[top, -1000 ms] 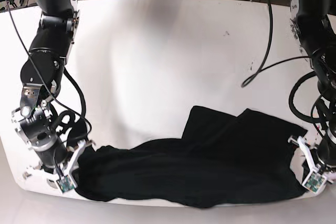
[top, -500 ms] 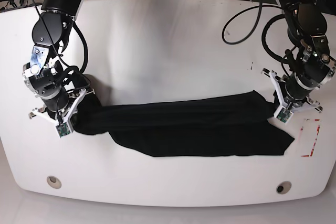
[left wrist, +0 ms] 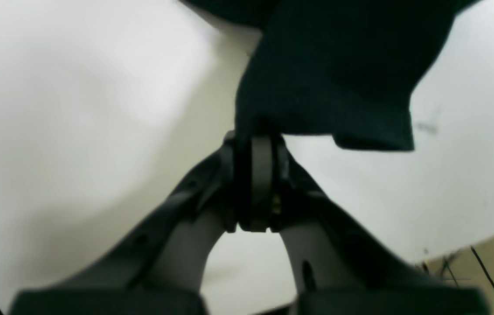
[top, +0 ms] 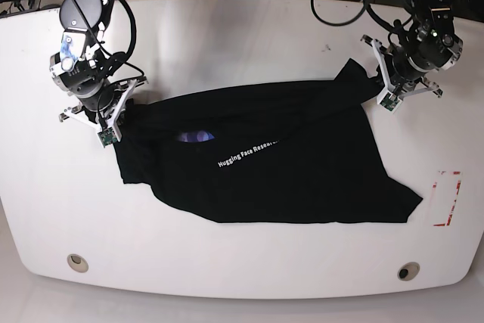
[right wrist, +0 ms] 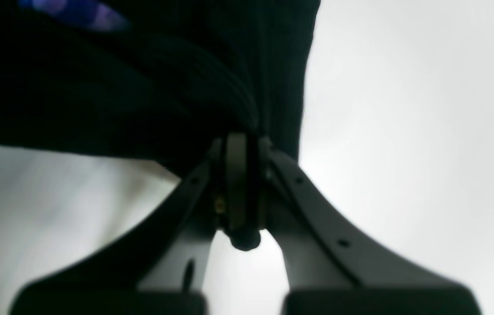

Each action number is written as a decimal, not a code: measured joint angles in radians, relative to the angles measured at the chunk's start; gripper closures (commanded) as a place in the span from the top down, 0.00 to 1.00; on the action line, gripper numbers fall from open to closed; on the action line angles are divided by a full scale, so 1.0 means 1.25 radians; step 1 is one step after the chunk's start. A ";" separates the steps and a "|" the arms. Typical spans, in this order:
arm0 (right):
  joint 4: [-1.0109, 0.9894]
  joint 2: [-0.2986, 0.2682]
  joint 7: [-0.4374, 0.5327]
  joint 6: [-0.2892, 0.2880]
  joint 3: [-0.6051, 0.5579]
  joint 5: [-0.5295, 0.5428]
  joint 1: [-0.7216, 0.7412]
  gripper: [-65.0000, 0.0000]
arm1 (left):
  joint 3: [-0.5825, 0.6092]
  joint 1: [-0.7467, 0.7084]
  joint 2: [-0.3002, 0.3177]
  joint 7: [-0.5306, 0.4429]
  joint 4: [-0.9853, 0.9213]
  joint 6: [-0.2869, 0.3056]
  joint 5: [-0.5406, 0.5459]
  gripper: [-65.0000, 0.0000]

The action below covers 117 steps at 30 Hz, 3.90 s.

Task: Fold the T-shirt properly
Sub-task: 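Lay the shirt flat and pull both grippers apart to spread it, then release with the left gripper and regrasp the shirt's hem corner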

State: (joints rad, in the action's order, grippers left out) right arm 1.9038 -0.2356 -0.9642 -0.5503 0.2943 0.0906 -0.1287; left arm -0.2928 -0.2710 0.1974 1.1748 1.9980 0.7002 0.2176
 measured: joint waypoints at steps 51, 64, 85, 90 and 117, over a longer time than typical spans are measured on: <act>-0.018 0.058 -0.001 -0.045 0.065 -0.003 -0.122 0.00 | -0.085 -0.096 0.039 -0.174 -0.004 0.004 -0.006 0.62; -0.018 0.056 -0.002 -0.046 0.068 -0.005 -0.116 0.00 | -0.226 0.269 0.040 -0.166 -0.238 -0.003 -0.024 0.62; -0.018 0.083 0.002 -0.048 0.070 -0.006 -0.099 0.00 | -0.107 0.551 0.148 -0.583 -0.949 -0.121 -0.015 0.62; -0.020 0.083 -0.002 -0.048 0.070 -0.009 -0.096 0.00 | -0.105 0.607 0.160 -0.700 -1.129 -0.159 -0.020 0.62; -0.020 0.084 -0.001 -0.048 0.072 -0.006 -0.090 0.00 | 0.058 0.706 0.136 -0.861 -1.321 -0.215 -0.008 0.62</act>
State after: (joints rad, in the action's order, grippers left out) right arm 1.8793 -0.1307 -0.9657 -0.6102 0.3843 0.0830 -0.2409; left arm -0.2207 0.6109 0.3676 0.0982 0.3466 0.4320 0.2077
